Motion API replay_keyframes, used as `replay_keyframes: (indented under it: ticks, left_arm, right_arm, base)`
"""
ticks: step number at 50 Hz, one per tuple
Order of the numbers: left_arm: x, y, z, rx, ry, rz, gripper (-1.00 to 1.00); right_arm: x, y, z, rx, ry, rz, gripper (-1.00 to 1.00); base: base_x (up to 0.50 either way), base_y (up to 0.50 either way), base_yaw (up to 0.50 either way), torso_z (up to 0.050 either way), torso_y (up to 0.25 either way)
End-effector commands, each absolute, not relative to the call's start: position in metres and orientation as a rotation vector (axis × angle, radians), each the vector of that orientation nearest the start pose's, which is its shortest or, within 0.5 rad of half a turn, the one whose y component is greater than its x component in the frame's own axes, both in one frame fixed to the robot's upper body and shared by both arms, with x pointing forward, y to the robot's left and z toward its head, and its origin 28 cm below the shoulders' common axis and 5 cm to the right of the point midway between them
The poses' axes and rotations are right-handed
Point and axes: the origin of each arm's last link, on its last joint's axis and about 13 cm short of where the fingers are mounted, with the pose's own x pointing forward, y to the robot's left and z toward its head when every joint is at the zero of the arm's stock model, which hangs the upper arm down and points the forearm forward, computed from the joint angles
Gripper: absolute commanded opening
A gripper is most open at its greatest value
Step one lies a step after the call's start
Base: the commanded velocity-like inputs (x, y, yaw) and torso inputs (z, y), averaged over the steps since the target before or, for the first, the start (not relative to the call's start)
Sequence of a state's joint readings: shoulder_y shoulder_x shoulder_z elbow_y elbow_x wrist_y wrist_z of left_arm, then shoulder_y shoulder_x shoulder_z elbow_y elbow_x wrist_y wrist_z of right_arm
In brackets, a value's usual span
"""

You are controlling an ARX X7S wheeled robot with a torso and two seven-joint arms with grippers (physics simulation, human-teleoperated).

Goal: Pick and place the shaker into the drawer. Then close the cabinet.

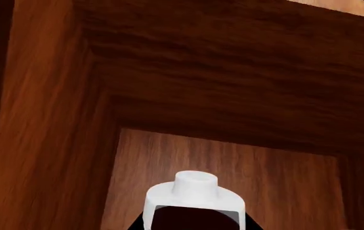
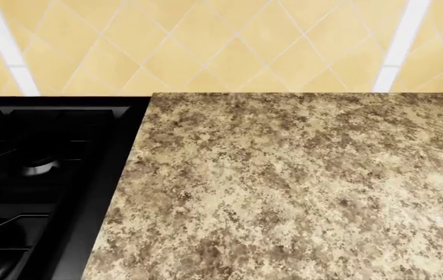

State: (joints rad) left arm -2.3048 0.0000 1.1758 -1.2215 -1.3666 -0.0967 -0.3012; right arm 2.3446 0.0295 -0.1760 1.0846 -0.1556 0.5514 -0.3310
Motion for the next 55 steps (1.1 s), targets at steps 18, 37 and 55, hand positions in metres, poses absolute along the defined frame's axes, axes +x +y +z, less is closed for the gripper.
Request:
replay_keyframes:
  ticks: [18,37,55]
  left_arm:
    - [0.304,0.164,0.592,-0.113,-0.808,-0.014,-1.0]
    - [0.308,0.162,0.589,-0.111,-0.796,-0.031,-1.0]
    - [0.308,0.163,0.588,-0.111,-0.794,-0.036,-1.0]
  right_arm:
    - [0.262,-0.096,0.619,-0.453,-0.797,0.144,-1.0]
    - [0.265,-0.096,0.617,-0.46,-0.774,0.15,-1.0]
    - [0.263,-0.096,0.617,-0.461,-0.76,0.148,-1.0]
  base:
    - [-0.46,0.0,0.0,0.0,0.002]
    - [-0.5,0.0,0.0,0.001,0.0]
    - [-0.5,0.0,0.0,0.001,0.0]
